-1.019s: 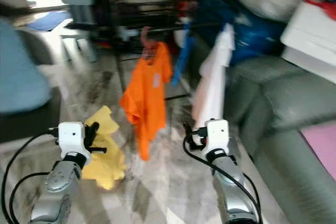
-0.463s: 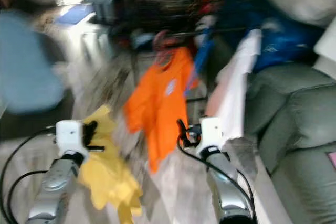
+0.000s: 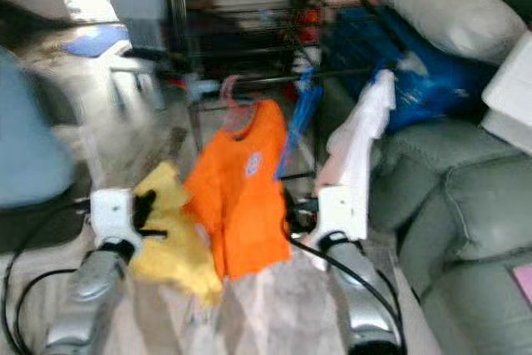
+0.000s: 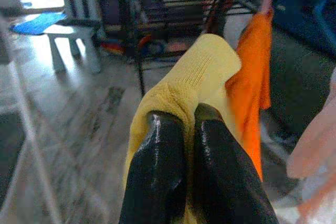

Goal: Hang hanger

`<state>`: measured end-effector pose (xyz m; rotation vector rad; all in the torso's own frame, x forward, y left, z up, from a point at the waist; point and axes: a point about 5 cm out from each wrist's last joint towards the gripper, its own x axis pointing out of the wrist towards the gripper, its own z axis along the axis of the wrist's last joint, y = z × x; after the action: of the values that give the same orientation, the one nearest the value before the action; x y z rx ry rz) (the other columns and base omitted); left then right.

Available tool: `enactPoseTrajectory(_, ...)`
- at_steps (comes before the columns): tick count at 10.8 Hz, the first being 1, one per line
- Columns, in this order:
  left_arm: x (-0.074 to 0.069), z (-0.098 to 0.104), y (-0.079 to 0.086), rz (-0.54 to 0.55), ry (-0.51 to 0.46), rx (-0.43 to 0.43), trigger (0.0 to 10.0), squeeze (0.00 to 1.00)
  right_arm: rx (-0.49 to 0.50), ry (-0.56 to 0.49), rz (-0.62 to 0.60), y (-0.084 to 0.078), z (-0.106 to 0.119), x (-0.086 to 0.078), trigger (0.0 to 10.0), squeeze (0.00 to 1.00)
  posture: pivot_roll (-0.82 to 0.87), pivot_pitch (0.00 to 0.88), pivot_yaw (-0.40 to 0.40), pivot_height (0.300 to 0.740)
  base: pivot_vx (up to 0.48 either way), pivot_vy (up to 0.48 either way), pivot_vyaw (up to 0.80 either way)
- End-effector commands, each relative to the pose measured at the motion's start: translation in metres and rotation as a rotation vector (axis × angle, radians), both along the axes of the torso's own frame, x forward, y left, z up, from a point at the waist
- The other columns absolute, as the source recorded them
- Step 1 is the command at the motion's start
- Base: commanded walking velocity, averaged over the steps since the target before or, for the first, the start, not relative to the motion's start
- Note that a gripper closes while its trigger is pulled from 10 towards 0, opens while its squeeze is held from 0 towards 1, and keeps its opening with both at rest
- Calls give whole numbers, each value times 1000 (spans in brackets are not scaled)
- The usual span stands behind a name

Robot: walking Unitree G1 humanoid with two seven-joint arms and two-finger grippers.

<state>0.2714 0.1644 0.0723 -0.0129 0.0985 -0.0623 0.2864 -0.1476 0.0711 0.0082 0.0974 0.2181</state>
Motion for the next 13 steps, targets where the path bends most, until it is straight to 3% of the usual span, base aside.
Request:
enactPoseTrajectory(1,3,6,-7,-13,-32,-15,10000,0,-16,-1,-25,-9,1,0,10000,0,-118,40,-3,740,394,277,0)
enactPoseTrajectory(4,4,6,-9,-19,-29,-23,10000,0,-17,5,-37,-9,0,1,10000,0,-119,40,-2,740,394,274,0)
enactPoseTrajectory(7,4,6,-10,-19,-25,-18,10000,0,-86,1,-49,-9,0,3,10000,0,-117,44,-2,740,339,206,0)
enactPoseTrajectory(9,4,5,-10,-22,-20,-17,10000,0,-184,-17,-100,-13,1,8,10000,0,-117,43,-1,740,120,0,0)
enactPoseTrajectory(13,5,4,-12,-27,-11,-8,10000,0,-130,-1,-98,-15,2,10,10000,0,-115,45,-2,740,0,0,0)
